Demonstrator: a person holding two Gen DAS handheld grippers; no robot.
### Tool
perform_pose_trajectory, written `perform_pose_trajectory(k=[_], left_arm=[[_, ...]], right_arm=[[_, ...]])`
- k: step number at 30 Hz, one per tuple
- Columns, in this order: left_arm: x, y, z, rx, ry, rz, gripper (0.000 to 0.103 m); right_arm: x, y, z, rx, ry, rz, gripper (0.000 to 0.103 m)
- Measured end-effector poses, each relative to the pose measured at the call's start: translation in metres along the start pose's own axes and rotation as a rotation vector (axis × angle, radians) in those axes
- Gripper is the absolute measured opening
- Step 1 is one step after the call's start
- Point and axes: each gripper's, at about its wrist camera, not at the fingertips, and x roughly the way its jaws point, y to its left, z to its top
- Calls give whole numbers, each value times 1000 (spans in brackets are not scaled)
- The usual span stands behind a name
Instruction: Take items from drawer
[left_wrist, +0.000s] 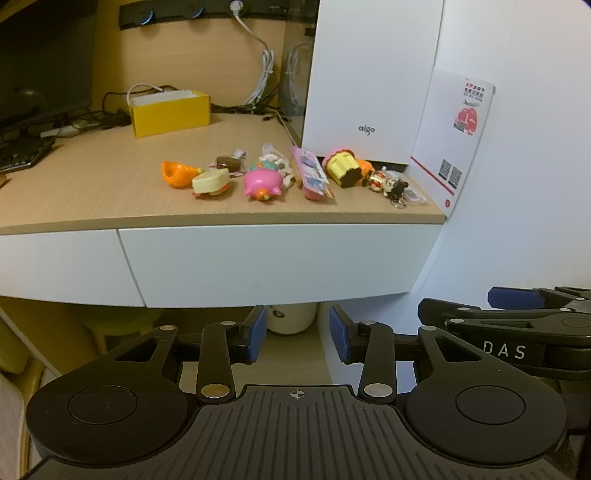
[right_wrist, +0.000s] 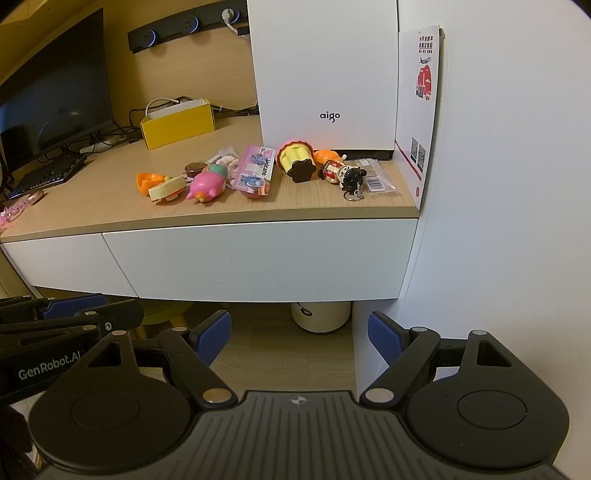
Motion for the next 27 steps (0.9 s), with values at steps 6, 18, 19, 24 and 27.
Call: perform_pose_trajectory(k=[6, 18, 19, 24, 27], left_arm=[[1, -1, -1, 2, 3, -3, 42], [1, -1, -2, 4, 5, -5, 42], [1, -1, -2, 4, 5, -5, 42], [1, 0, -2, 5, 5, -6, 42], [1, 1, -1, 5, 5, -7, 42]], right_arm=[[0, 0, -1, 0, 0, 0, 82], [0, 0, -1, 0, 0, 0, 82], [0, 0, -1, 1, 0, 0, 82], [0, 0, -2, 0, 1, 1, 82], [0, 0, -2, 0, 1, 0, 82]])
